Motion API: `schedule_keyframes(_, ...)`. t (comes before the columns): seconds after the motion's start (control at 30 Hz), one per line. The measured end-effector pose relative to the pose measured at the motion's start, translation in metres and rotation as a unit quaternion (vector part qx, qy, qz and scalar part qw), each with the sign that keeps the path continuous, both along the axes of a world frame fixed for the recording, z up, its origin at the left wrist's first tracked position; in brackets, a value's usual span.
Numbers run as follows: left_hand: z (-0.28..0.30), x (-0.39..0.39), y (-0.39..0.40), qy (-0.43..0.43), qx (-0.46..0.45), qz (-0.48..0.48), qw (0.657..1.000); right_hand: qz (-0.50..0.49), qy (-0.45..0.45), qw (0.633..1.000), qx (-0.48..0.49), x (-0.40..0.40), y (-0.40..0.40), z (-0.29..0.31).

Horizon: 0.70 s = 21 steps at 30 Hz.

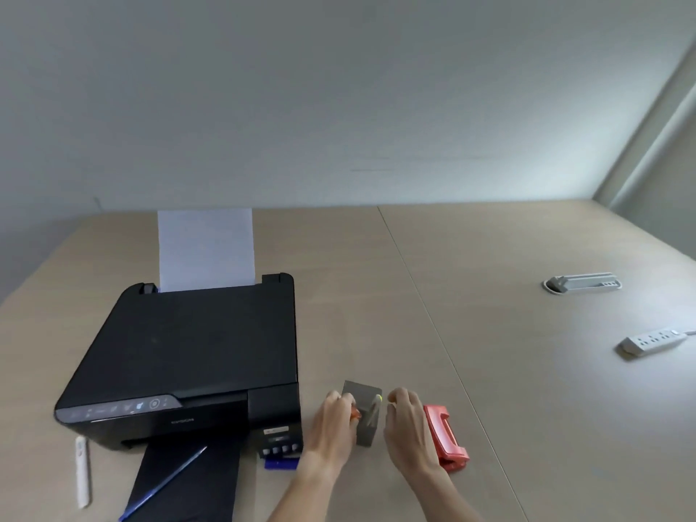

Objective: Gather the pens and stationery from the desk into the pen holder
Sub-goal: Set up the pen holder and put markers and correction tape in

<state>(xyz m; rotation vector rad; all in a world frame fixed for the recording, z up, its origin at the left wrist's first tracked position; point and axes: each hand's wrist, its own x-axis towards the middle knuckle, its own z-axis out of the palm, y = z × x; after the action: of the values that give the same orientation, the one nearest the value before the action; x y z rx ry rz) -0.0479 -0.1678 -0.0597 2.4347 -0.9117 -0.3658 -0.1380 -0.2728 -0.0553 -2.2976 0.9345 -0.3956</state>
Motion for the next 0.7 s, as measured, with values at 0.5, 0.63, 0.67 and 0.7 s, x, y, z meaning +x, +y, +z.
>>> schedule_keyframes(0.5,-0.016,-0.011,0.038,0.036,-0.075,0.012,0.996,0.032,0.115,0.993,-0.002,-0.021,0.029,-0.035)
schedule_keyframes(0.63,-0.018,-0.012,0.055,0.031,-0.096,-0.014,0.995,0.056,0.122,0.991,0.016,-0.012,0.054,-0.041)
schedule_keyframes(0.67,-0.017,-0.012,0.058,0.029,-0.099,-0.024,0.994,0.057,0.126,0.990,0.021,-0.010,0.060,-0.041)
schedule_keyframes(0.7,-0.015,-0.012,0.061,0.025,-0.102,-0.030,0.994,0.061,0.135,0.989,0.024,-0.009,0.064,-0.043)
